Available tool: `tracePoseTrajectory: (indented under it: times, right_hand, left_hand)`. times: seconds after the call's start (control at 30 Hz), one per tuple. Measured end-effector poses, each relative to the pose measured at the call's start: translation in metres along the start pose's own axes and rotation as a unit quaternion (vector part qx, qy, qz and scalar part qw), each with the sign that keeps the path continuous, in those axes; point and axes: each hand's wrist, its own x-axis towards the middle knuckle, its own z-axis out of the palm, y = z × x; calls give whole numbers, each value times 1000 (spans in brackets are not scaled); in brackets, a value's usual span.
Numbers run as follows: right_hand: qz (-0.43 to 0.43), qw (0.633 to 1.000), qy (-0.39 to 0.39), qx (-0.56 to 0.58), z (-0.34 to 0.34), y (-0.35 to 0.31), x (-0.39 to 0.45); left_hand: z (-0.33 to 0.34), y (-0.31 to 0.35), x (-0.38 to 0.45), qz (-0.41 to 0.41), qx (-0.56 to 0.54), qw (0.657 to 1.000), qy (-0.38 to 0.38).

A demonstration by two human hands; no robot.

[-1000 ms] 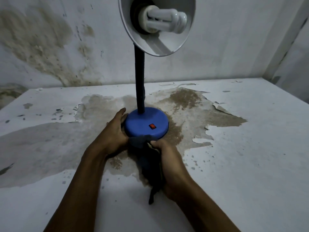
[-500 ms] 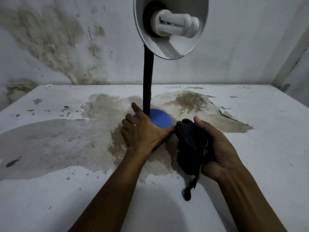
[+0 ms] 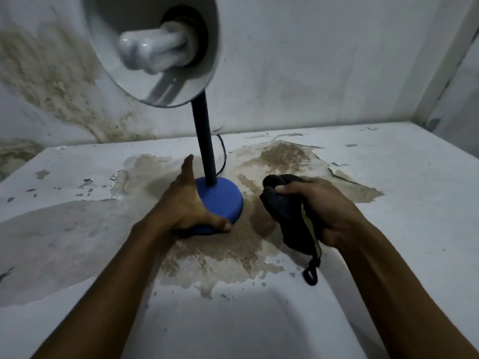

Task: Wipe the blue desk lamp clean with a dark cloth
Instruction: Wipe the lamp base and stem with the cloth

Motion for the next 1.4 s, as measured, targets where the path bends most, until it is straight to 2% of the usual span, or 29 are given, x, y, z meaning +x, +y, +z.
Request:
tracePoseTrajectory:
  times: [0.1,0.27,0.5,0.57,0.7,0.77,0.97,1.07,1.13,1.2,1.23,1.27,1.33,1.4]
  right_hand:
    - [-64,991,10,-117,3,-3,21]
    - [-129,949,12,-289,20,-7,61]
    - [-132,914,-31,-383,71,-16,107]
    - [-122,889,-52,-437,82,-13,112]
    - [-134,805,-42,-576,85,-5,101]
    - [-144,781,-37,-607,81,-3,85]
    - [-203,743,-26,-638,73,22,35]
    - [-235,718,-51,-654,76,34,13]
    - [-231,731,-119,-630,69,33,4]
    - [-225,766,-206,-565,60,26,-3]
    - [-225,780,-211,-544,57,23,-3]
    - [-230,791,-177,-538,54,20,0]
    - [-237,800,-50,-550,50,18,16]
    - [-233,782,40,-577,53,18,29]
  left_hand:
    - [-16,-16,6,16,-5,999,-47]
    - [-31,-30,13,17,-38,993,-111]
    - [-31,-36,17,27,-56,990,-127]
    - [-30,-37,16,28,-65,990,-124]
    - [-27,-39,14,30,-81,990,-111]
    - [-25,-40,13,35,-82,991,-104]
    - [-23,-37,15,46,-72,992,-93]
    - [-23,-37,16,47,-71,992,-91]
    - [-22,-37,16,48,-71,992,-90]
    - [-22,-37,15,49,-69,992,-92]
    - [-22,-36,15,49,-71,992,-93]
    - [-23,-36,15,48,-73,992,-94]
    - [-24,-36,13,43,-71,992,-96]
    - [-25,-37,12,39,-74,992,-98]
